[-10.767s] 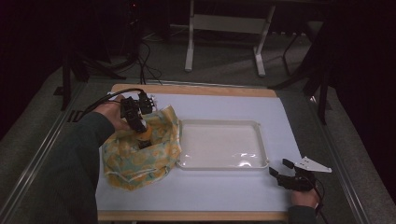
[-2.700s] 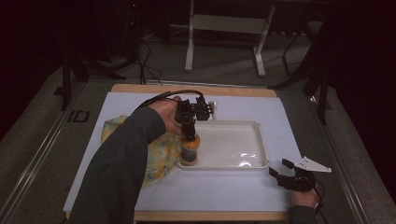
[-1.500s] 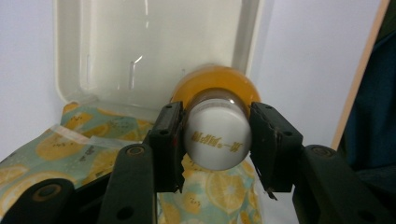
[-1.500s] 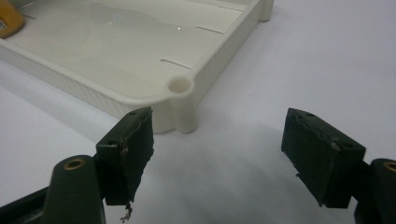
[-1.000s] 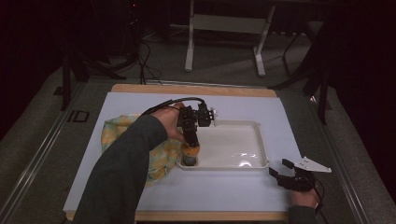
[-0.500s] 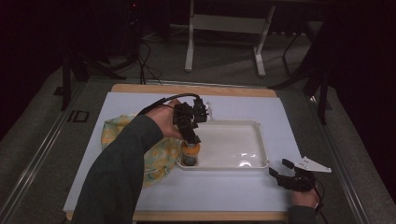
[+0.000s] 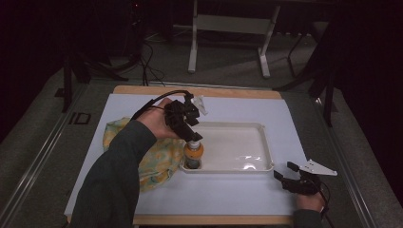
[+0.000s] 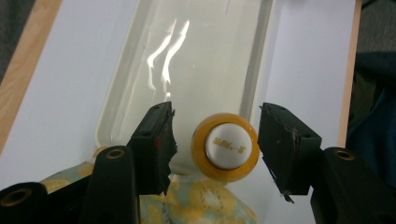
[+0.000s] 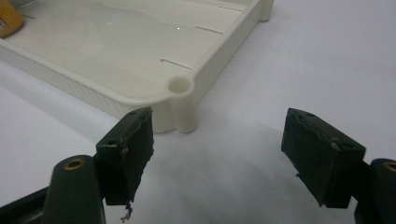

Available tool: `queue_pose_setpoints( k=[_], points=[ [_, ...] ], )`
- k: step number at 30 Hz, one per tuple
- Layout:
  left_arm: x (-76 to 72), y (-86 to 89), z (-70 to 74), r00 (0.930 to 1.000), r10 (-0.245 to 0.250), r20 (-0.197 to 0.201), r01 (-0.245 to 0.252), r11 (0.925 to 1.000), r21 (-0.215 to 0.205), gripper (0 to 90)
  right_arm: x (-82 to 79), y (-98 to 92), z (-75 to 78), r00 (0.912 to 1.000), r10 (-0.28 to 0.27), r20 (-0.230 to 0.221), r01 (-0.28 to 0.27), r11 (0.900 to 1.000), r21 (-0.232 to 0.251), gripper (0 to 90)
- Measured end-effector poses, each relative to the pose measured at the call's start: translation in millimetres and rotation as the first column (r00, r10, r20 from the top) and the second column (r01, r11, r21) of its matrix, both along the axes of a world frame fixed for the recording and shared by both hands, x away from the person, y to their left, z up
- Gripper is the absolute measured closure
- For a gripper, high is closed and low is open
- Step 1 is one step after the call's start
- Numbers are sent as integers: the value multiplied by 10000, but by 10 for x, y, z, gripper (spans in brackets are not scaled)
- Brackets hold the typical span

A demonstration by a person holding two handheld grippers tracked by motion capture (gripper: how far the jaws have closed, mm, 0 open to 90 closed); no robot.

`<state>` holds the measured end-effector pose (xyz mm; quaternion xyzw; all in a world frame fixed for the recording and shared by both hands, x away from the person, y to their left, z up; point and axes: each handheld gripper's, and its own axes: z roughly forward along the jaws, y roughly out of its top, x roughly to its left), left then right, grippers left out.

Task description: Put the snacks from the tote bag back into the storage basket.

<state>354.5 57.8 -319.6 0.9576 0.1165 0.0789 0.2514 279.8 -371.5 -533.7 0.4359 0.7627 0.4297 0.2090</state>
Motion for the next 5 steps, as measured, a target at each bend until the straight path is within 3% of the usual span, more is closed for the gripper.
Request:
queue_pose_setpoints(
  k=[5],
  points=[
    [-27,110,-28,9990,308,333,-281,9966,-771,444,3,0,0,10000,-1,-24,1,10000,10,246]
  ],
)
